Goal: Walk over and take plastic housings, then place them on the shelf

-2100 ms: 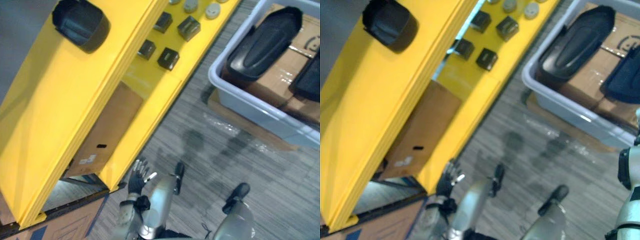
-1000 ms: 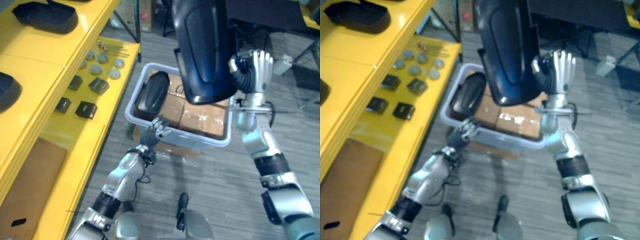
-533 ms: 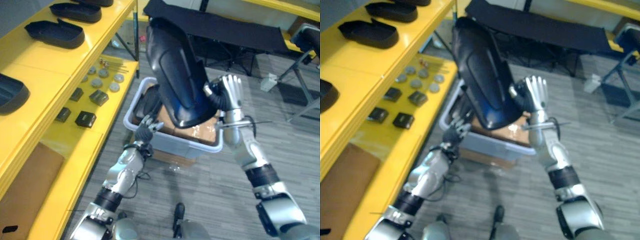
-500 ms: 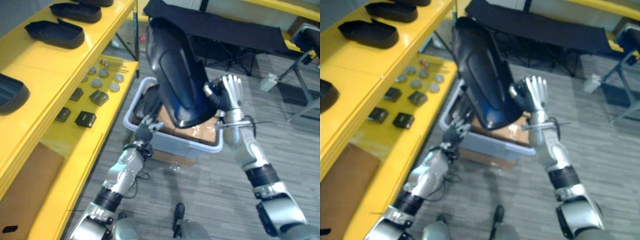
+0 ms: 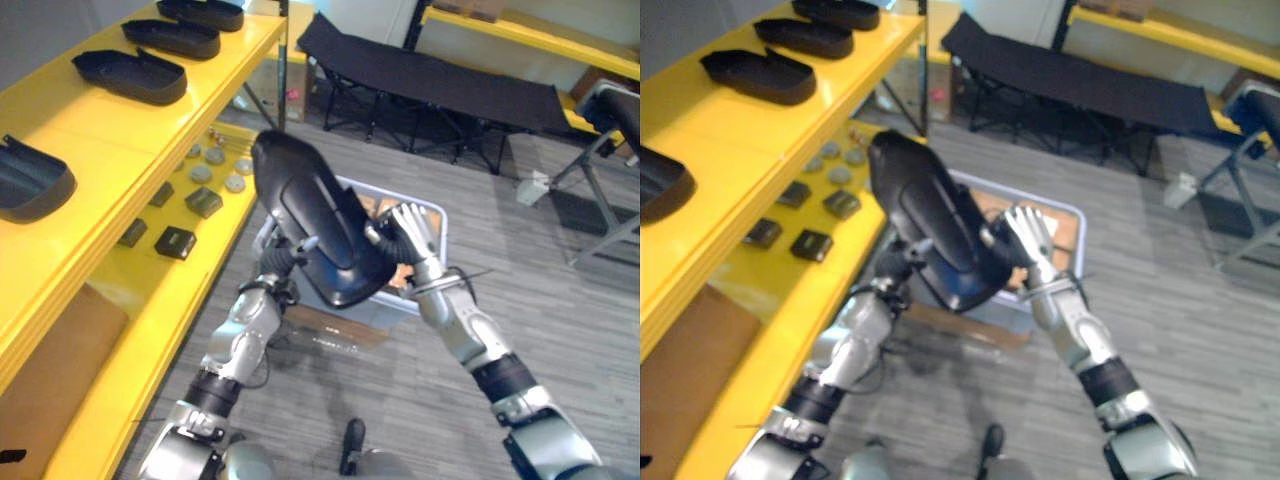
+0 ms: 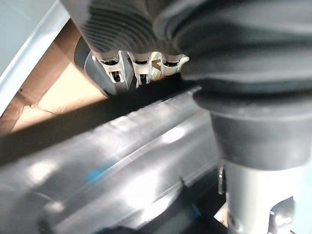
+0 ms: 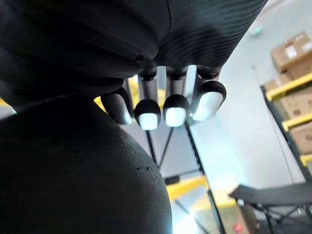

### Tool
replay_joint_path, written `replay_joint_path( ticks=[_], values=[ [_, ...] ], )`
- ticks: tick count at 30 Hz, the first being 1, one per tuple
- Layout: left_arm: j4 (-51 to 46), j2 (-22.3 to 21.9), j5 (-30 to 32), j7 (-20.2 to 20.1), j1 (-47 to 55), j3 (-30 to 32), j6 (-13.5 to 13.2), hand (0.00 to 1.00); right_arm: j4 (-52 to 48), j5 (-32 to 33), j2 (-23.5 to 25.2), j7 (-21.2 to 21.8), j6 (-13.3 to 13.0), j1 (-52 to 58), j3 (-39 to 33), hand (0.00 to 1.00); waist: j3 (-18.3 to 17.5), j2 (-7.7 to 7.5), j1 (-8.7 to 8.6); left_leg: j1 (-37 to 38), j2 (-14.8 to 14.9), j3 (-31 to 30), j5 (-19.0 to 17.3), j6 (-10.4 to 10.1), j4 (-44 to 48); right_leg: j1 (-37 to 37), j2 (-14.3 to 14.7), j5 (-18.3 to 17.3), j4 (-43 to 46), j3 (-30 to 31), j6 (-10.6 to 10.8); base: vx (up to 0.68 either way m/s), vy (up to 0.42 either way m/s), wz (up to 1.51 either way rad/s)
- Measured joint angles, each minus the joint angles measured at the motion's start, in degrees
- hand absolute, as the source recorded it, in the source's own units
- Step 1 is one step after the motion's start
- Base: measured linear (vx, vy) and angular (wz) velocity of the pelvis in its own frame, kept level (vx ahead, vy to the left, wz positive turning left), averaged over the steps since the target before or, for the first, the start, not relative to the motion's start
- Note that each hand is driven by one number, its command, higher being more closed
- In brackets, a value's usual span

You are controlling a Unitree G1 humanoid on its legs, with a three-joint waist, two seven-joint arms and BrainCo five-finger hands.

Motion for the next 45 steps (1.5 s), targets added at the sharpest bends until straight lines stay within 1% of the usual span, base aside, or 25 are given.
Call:
replay_joint_path(
  ticks=[2,3,8,10,13,16,17,21,24,30,32,33,35,37,41,45],
  values=[
    [0.97,0.0,-0.05,-0.3,0.04,-0.07,1.09,0.0,0.16,-0.14,0.17,-0.02,-0.01,0.67,0.17,1.0,-0.36,0.4,0.1,0.0,0.04,-0.04,-0.01,-0.01,0.04,0.01,0.35,0.07,-0.03,0.02,-0.02,0.0,0.0,0.0],
    [1.13,0.01,-1.15,-0.49,0.07,-0.09,1.38,1.0,0.26,-0.13,0.16,-0.08,-0.02,0.76,0.41,1.0,-0.48,0.61,0.07,0.01,0.03,-0.03,-0.01,-0.01,0.04,0.01,0.35,0.08,-0.04,0.03,-0.02,0.0,0.0,0.0],
    [1.13,0.28,-1.73,-0.83,0.09,-0.43,1.69,1.0,2.21,-0.07,0.21,-1.37,-0.89,0.79,0.92,1.0,-0.65,0.93,0.18,-0.04,0.03,-0.1,-0.01,-0.01,0.04,0.03,0.39,0.17,-0.28,0.02,-0.09,0.0,0.0,0.0],
    [1.17,0.57,-1.64,-1.2,0.23,-0.46,1.71,1.0,2.23,0.28,0.2,-2.51,-0.93,0.89,1.6,1.0,-0.83,1.17,0.18,-0.1,0.02,-0.16,-0.01,-0.01,0.04,0.03,0.39,0.24,-0.43,0.01,-0.09,0.0,0.0,0.0],
    [2.09,0.58,-1.46,-1.72,0.27,-0.46,1.71,1.0,2.21,0.5,0.27,-4.73,-1.96,0.97,2.16,1.0,-1.35,2.02,0.32,-0.12,-0.07,-0.22,0.0,-0.01,-0.04,0.2,0.41,0.51,-1.04,-0.02,-0.08,0.0,0.0,0.0],
    [3.43,0.61,-1.0,-1.75,0.29,-0.47,1.71,1.0,2.18,1.6,0.91,-5.72,-2.55,0.97,3.07,1.0,-1.78,2.7,0.33,-0.11,-0.08,-0.24,0.0,-0.01,-0.1,0.29,0.44,0.58,-1.23,-0.06,-0.1,0.0,0.0,0.0],
    [3.61,0.66,-0.96,-1.74,0.31,-0.43,1.71,1.0,2.1,2.02,1.36,-6.3,-2.99,0.98,3.19,1.0,-1.83,2.79,0.31,-0.1,-0.07,-0.26,0.01,-0.01,-0.12,0.32,0.46,0.61,-1.29,-0.09,-0.13,0.0,0.0,0.0],
    [3.62,0.75,-0.95,-1.69,0.36,-0.43,1.5,1.0,1.2,3.76,1.88,-6.58,-3.04,0.97,4.06,1.0,-2.04,2.79,0.29,0.19,-0.2,-0.39,0.02,0.0,-0.24,1.14,0.46,0.94,-2.05,-0.46,-0.12,-0.01,0.003,0.04],
    [3.62,0.91,0.17,-1.67,0.37,-0.43,0.62,1.0,1.14,5.08,2.45,-7.75,-3.01,0.97,4.75,1.0,-2.07,2.78,0.28,0.23,-0.3,-0.43,0.06,-0.01,-0.32,1.15,0.39,0.94,-2.06,-0.5,-0.12,0.0,0.0,0.0],
    [3.62,0.89,0.5,-1.86,0.36,-0.87,-3.45,1.0,-0.53,6.26,3.35,-9.92,-3.02,0.98,5.93,1.0,-2.26,2.69,0.14,1.31,-0.49,-0.38,0.69,-0.16,-1.75,1.47,0.34,1.04,-2.12,-0.46,-0.21,0.0,0.0,0.0],
    [3.62,0.9,-0.02,-1.86,0.37,-1.45,-3.85,1.0,-0.54,7.28,3.36,-10.44,-3.02,1.01,6.17,1.0,-3.13,2.66,-0.01,1.48,-0.51,-0.32,0.76,-0.17,-2.08,1.47,0.34,1.04,-2.14,-0.46,-0.21,0.0,0.0,0.0],
    [3.62,0.93,-1.38,-1.86,0.37,-1.93,-4.42,1.0,-0.6,7.38,3.36,-11.08,-3.13,1.01,6.17,0.0,-3.64,2.65,-0.04,1.63,-0.52,-0.2,0.76,-0.17,-2.18,1.48,0.33,1.04,-2.15,-0.35,-0.22,0.0,0.013,-0.04],
    [3.62,0.98,-2.84,-1.86,0.39,-2.26,-5.62,1.0,-1.3,7.74,3.39,-11.3,-3.53,1.0,6.23,0.0,-3.73,2.62,-0.12,2.43,-0.53,0.04,0.76,-0.17,-2.48,1.91,0.33,1.04,-2.17,-0.02,-0.22,-0.01,0.015,-0.08],
    [3.62,1.06,-4.39,-1.86,0.39,-2.38,-6.05,1.0,-2.26,7.9,3.39,-11.27,-4.17,1.0,6.29,0.0,-3.96,2.5,-0.17,3.15,-0.71,0.32,1.2,-0.19,-3.35,1.99,0.16,1.04,-2.63,0.21,-0.22,-0.04,0.018,-0.07],
    [3.62,1.08,-4.21,-1.82,0.4,-2.45,-7.03,1.0,-2.42,10.66,3.42,-10.72,-4.68,1.0,6.76,0.0,-4.01,2.42,-0.19,3.44,-0.78,0.32,2.14,-0.29,-4.62,1.78,-0.19,0.82,-2.68,0.06,-0.44,-0.05,0.009,0.01],
    [3.32,0.97,1.29,-0.34,0.41,-2.46,-9.1,1.0,-2.28,15.4,3.59,-9.44,-5.55,1.09,7.29,0.0,-4.03,2.39,-0.19,4.56,-0.84,0.56,2.94,-0.48,-6.38,1.94,-0.2,0.56,-2.68,0.02,-0.49,0.0,0.0,0.0]
  ],
)
